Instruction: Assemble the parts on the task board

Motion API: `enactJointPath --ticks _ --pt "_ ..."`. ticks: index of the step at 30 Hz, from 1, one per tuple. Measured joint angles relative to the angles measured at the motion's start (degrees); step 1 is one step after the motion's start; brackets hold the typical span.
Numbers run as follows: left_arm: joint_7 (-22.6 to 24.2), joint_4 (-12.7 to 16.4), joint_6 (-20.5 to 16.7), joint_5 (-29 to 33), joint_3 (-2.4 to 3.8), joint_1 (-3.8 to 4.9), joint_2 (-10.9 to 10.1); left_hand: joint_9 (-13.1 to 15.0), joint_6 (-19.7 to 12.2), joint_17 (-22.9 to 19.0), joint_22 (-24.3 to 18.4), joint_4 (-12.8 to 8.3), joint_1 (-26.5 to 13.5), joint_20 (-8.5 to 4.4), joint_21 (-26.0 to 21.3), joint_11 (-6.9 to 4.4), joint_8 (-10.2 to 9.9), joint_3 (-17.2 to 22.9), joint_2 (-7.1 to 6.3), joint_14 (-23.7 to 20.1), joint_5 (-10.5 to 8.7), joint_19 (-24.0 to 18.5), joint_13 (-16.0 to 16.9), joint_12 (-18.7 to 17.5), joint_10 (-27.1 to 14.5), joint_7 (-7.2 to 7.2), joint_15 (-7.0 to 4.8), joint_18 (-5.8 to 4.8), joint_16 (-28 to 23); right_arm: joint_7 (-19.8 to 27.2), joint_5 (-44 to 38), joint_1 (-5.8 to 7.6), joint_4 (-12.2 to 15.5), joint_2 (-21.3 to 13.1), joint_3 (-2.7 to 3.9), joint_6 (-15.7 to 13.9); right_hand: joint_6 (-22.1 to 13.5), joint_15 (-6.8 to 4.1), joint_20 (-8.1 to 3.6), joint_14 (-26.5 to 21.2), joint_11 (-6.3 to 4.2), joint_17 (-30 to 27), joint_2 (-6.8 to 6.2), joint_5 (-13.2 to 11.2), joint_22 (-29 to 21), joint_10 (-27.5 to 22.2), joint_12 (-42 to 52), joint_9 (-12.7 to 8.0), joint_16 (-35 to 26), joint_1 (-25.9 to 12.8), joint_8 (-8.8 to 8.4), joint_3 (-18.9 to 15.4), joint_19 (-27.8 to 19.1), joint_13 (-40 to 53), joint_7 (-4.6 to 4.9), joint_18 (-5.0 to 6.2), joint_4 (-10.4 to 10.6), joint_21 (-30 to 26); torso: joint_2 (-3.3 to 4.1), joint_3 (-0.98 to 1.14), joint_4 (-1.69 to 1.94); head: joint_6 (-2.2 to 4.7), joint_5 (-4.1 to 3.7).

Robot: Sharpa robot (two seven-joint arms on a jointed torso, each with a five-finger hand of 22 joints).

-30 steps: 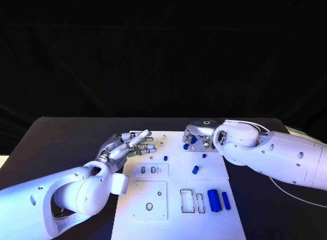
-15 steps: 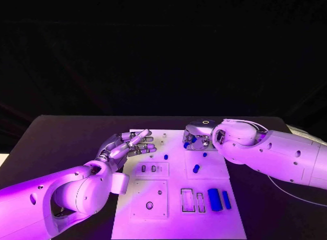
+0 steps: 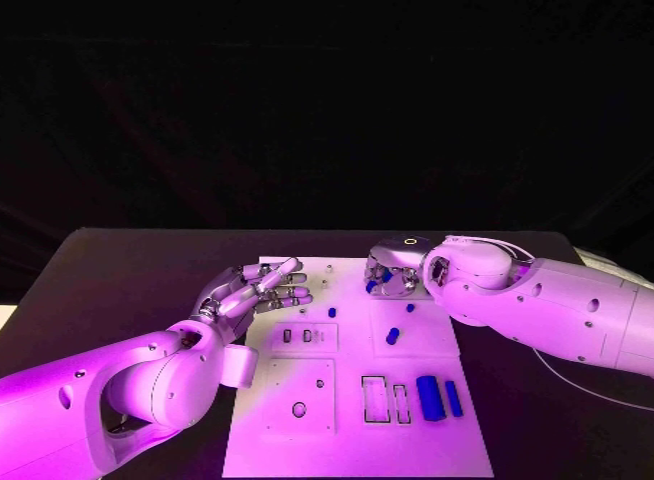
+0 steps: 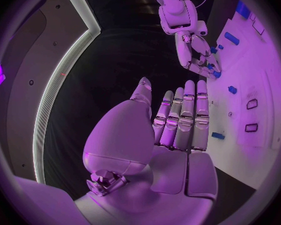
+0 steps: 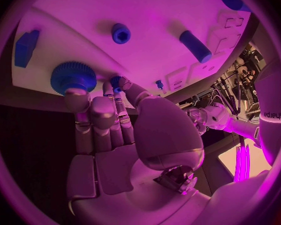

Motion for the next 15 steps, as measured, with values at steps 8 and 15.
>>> enactJointPath --ticks 8,15 --pt "-0.13 -0.23 0.00 0.02 0.00 0.00 0.04 0.00 -0.12 0.00 0.00 0.00 0.00 0.00 0.00 0.00 0.00 0.00 0.00 0.00 0.00 0.00 0.00 0.00 0.00 0.12 0.00 0.00 0.00 -0.81 0.42 -0.09 2.39 -0.72 0.12 -6.89 0.19 0.00 0.20 0.00 0.01 0.43 0.00 -0.53 0.68 0.00 -0.01 0.00 0.66 0.62 0.06 1.35 0.20 -0.11 0.24 0.00 0.07 0.43 0.10 0.00 0.07 0.52 0.05" --pt "-0.20 -0.31 0.02 0.03 0.00 0.01 0.14 0.00 -0.21 -0.01 0.01 0.00 0.00 0.00 0.00 0.00 0.00 0.00 0.00 0.00 0.00 0.00 0.00 0.00 0.00 0.21 0.00 0.00 0.00 -1.75 1.22 0.12 1.72 1.25 0.28 -11.09 0.26 0.00 0.20 0.00 0.01 0.77 -0.17 -1.00 1.16 0.00 -0.09 0.00 1.01 0.89 0.02 2.19 0.20 -0.07 0.18 0.00 0.91 1.10 0.25 -0.07 0.17 0.81 0.13"
